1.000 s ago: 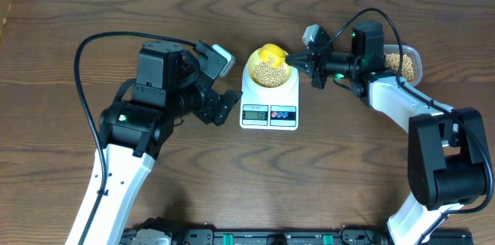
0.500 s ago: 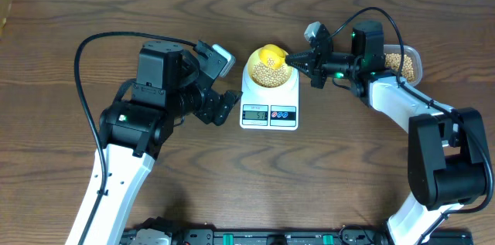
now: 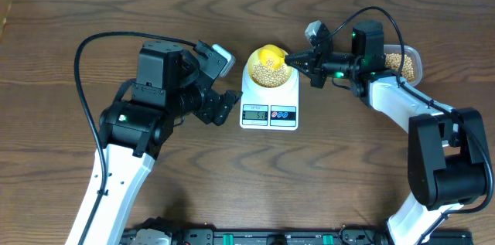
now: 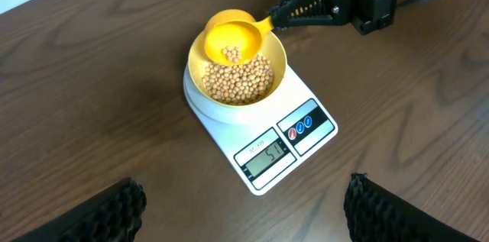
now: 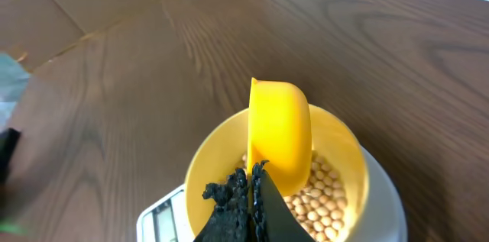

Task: Scoop item into bowl and weigh 50g on scale

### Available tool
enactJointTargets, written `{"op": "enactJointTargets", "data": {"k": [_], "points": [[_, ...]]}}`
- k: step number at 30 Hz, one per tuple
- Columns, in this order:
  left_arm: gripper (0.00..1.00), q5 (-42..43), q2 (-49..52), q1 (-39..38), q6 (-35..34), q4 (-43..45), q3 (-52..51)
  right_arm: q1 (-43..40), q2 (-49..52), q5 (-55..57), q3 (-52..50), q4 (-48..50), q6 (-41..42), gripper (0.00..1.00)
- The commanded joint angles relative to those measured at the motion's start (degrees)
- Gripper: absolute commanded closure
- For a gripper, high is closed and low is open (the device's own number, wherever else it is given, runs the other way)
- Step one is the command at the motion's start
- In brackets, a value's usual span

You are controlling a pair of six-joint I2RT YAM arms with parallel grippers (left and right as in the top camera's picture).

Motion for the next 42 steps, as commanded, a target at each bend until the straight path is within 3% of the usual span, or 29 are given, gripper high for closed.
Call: {"op": "enactJointTargets", "data": {"k": [1, 14, 30, 42], "points": [[0.15, 1.11, 0.07, 0.24, 0.37, -0.17, -0.87, -0.2, -1.77, -3.85, -0.02, 0.37, 1.86, 0.99], [0.14, 1.11, 0.07, 0.24, 0.37, -0.17, -0.87, -0.24, -1.81, -2.08, -0.02, 0.26, 1.77, 0.99], [0.15, 1.11, 0.07, 0.24, 0.37, -0.17, -0.87, 0.11, -1.81, 7.87, -0.02, -2.05, -15.52, 0.99], [0.15, 1.11, 0.07, 0.24, 0.37, -0.17, -0.87, 2.71, -1.81, 8.66, -0.02, -4.42, -16.24, 0.99]]}}
